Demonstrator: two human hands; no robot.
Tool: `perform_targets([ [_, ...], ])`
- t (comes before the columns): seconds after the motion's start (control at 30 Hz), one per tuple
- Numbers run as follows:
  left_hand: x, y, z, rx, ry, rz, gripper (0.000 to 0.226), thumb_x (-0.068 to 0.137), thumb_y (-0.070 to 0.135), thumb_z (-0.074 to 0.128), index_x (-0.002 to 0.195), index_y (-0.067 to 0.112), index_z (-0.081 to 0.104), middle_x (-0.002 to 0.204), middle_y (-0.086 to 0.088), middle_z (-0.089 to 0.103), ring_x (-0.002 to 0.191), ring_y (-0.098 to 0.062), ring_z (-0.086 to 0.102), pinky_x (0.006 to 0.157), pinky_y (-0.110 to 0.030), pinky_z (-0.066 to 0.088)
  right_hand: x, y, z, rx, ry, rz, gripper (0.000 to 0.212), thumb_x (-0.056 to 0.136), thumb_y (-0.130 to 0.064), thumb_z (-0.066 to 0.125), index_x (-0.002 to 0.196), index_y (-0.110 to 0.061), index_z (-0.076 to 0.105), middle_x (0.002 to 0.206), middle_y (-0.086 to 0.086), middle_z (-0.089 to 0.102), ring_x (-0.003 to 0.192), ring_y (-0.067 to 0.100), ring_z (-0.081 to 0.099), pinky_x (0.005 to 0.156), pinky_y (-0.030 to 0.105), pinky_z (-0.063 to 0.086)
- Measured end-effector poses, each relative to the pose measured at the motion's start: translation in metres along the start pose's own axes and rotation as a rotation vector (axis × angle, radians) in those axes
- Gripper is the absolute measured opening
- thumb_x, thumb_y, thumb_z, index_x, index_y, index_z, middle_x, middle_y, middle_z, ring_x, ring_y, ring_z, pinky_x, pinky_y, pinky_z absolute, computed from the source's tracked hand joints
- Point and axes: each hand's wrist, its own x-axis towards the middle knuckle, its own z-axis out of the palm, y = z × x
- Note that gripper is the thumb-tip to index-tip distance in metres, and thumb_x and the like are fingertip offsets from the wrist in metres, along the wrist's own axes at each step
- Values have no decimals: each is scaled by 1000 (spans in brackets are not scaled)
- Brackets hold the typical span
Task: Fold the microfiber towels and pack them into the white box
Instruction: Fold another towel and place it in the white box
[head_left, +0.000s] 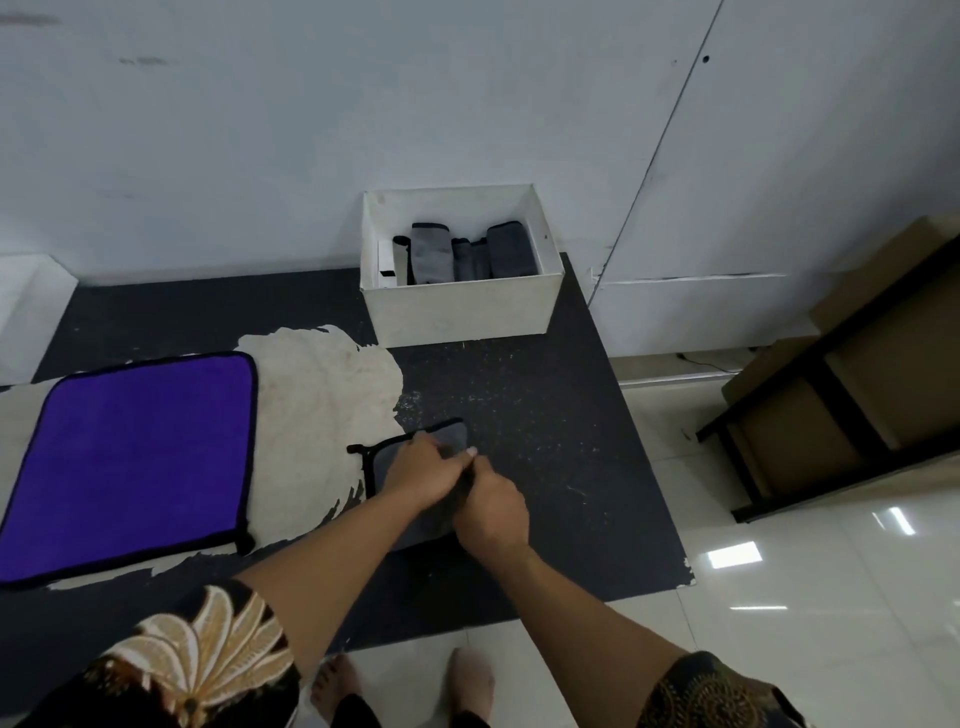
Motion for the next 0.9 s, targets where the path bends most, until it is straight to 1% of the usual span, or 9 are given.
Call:
perform_targets([
  [0.07, 6, 8, -1, -192, -45, -184, 98, 69, 63, 73, 143, 8, 38, 138, -9, 53, 122, -28, 53, 98, -38, 45, -4, -1, 2, -23, 80, -101, 43, 92, -13, 52, 134, -17, 48, 113, 4, 64, 102, 22, 62, 84, 34, 51],
  [0.17, 14, 11, -4, -471, -120, -350, 88, 68, 42, 83, 138, 2, 46, 126, -16, 60, 111, -32, 58, 99, -44, 48, -9, -2, 6, -100, 125, -272, 42, 91, -11, 50, 133, -13, 50, 114, 5, 62, 100, 21, 58, 84, 31, 50],
  [0.27, 16, 7, -3, -348, -45, -341, 65, 83, 48, 65, 125, -1, 54, 111, -18, 63, 100, -33, 61, 87, -40, 55, -14, -2, 9, -118, 117, -338, 27, 93, -21, 54, 119, -16, 55, 110, 3, 60, 98, 20, 55, 82, 35, 51],
  [0.37, 14, 1, -3, -300, -8, -319, 50, 91, 40, 54, 119, -1, 58, 99, -15, 63, 87, -28, 60, 68, -31, 52, -17, -3, 8, -116, 59, -246, 40, 86, -35, 66, 117, -21, 46, 114, 1, 55, 101, 20, 57, 83, 36, 52],
  [0.43, 14, -3, -4, -385, -40, -324, 40, 93, 29, 54, 124, 3, 57, 104, -14, 63, 90, -27, 59, 68, -32, 52, -16, -5, 7, -116, 11, -168, 47, 83, -34, 71, 117, -22, 40, 117, 2, 53, 101, 23, 60, 84, 39, 53],
  [0.57, 13, -12, -9, -589, -95, -335, 43, 97, 29, 51, 135, 9, 50, 119, -15, 60, 107, -32, 58, 95, -46, 51, -16, -9, 12, -151, -9, -141, 45, 83, -20, 70, 116, -22, 39, 118, 5, 53, 99, 27, 63, 82, 39, 54],
  [0.73, 9, -29, -17, -732, -88, -309, 33, 101, 26, 46, 131, 11, 50, 121, -11, 60, 99, -26, 58, 73, -37, 50, -20, -5, 22, -193, -28, -152, 45, 83, -14, 70, 116, -21, 40, 118, 6, 51, 98, 23, 61, 82, 33, 53],
  [0.83, 7, -39, -22, -798, -59, -296, 28, 102, 25, 44, 125, 11, 53, 99, -2, 64, 89, -21, 60, 66, -33, 49, -23, -3, 26, -260, -21, -292, 46, 82, -14, 69, 117, -21, 40, 120, 5, 45, 102, 22, 54, 81, 32, 52],
  [0.9, 6, -46, -25, -813, -52, -300, 31, 103, 26, 43, 129, 11, 51, 94, 1, 62, 87, -19, 60, 64, -33, 48, -24, -2, 28, -338, -27, -400, 47, 82, -15, 68, 118, -22, 39, 121, 6, 39, 104, 23, 49, 76, 33, 54],
])
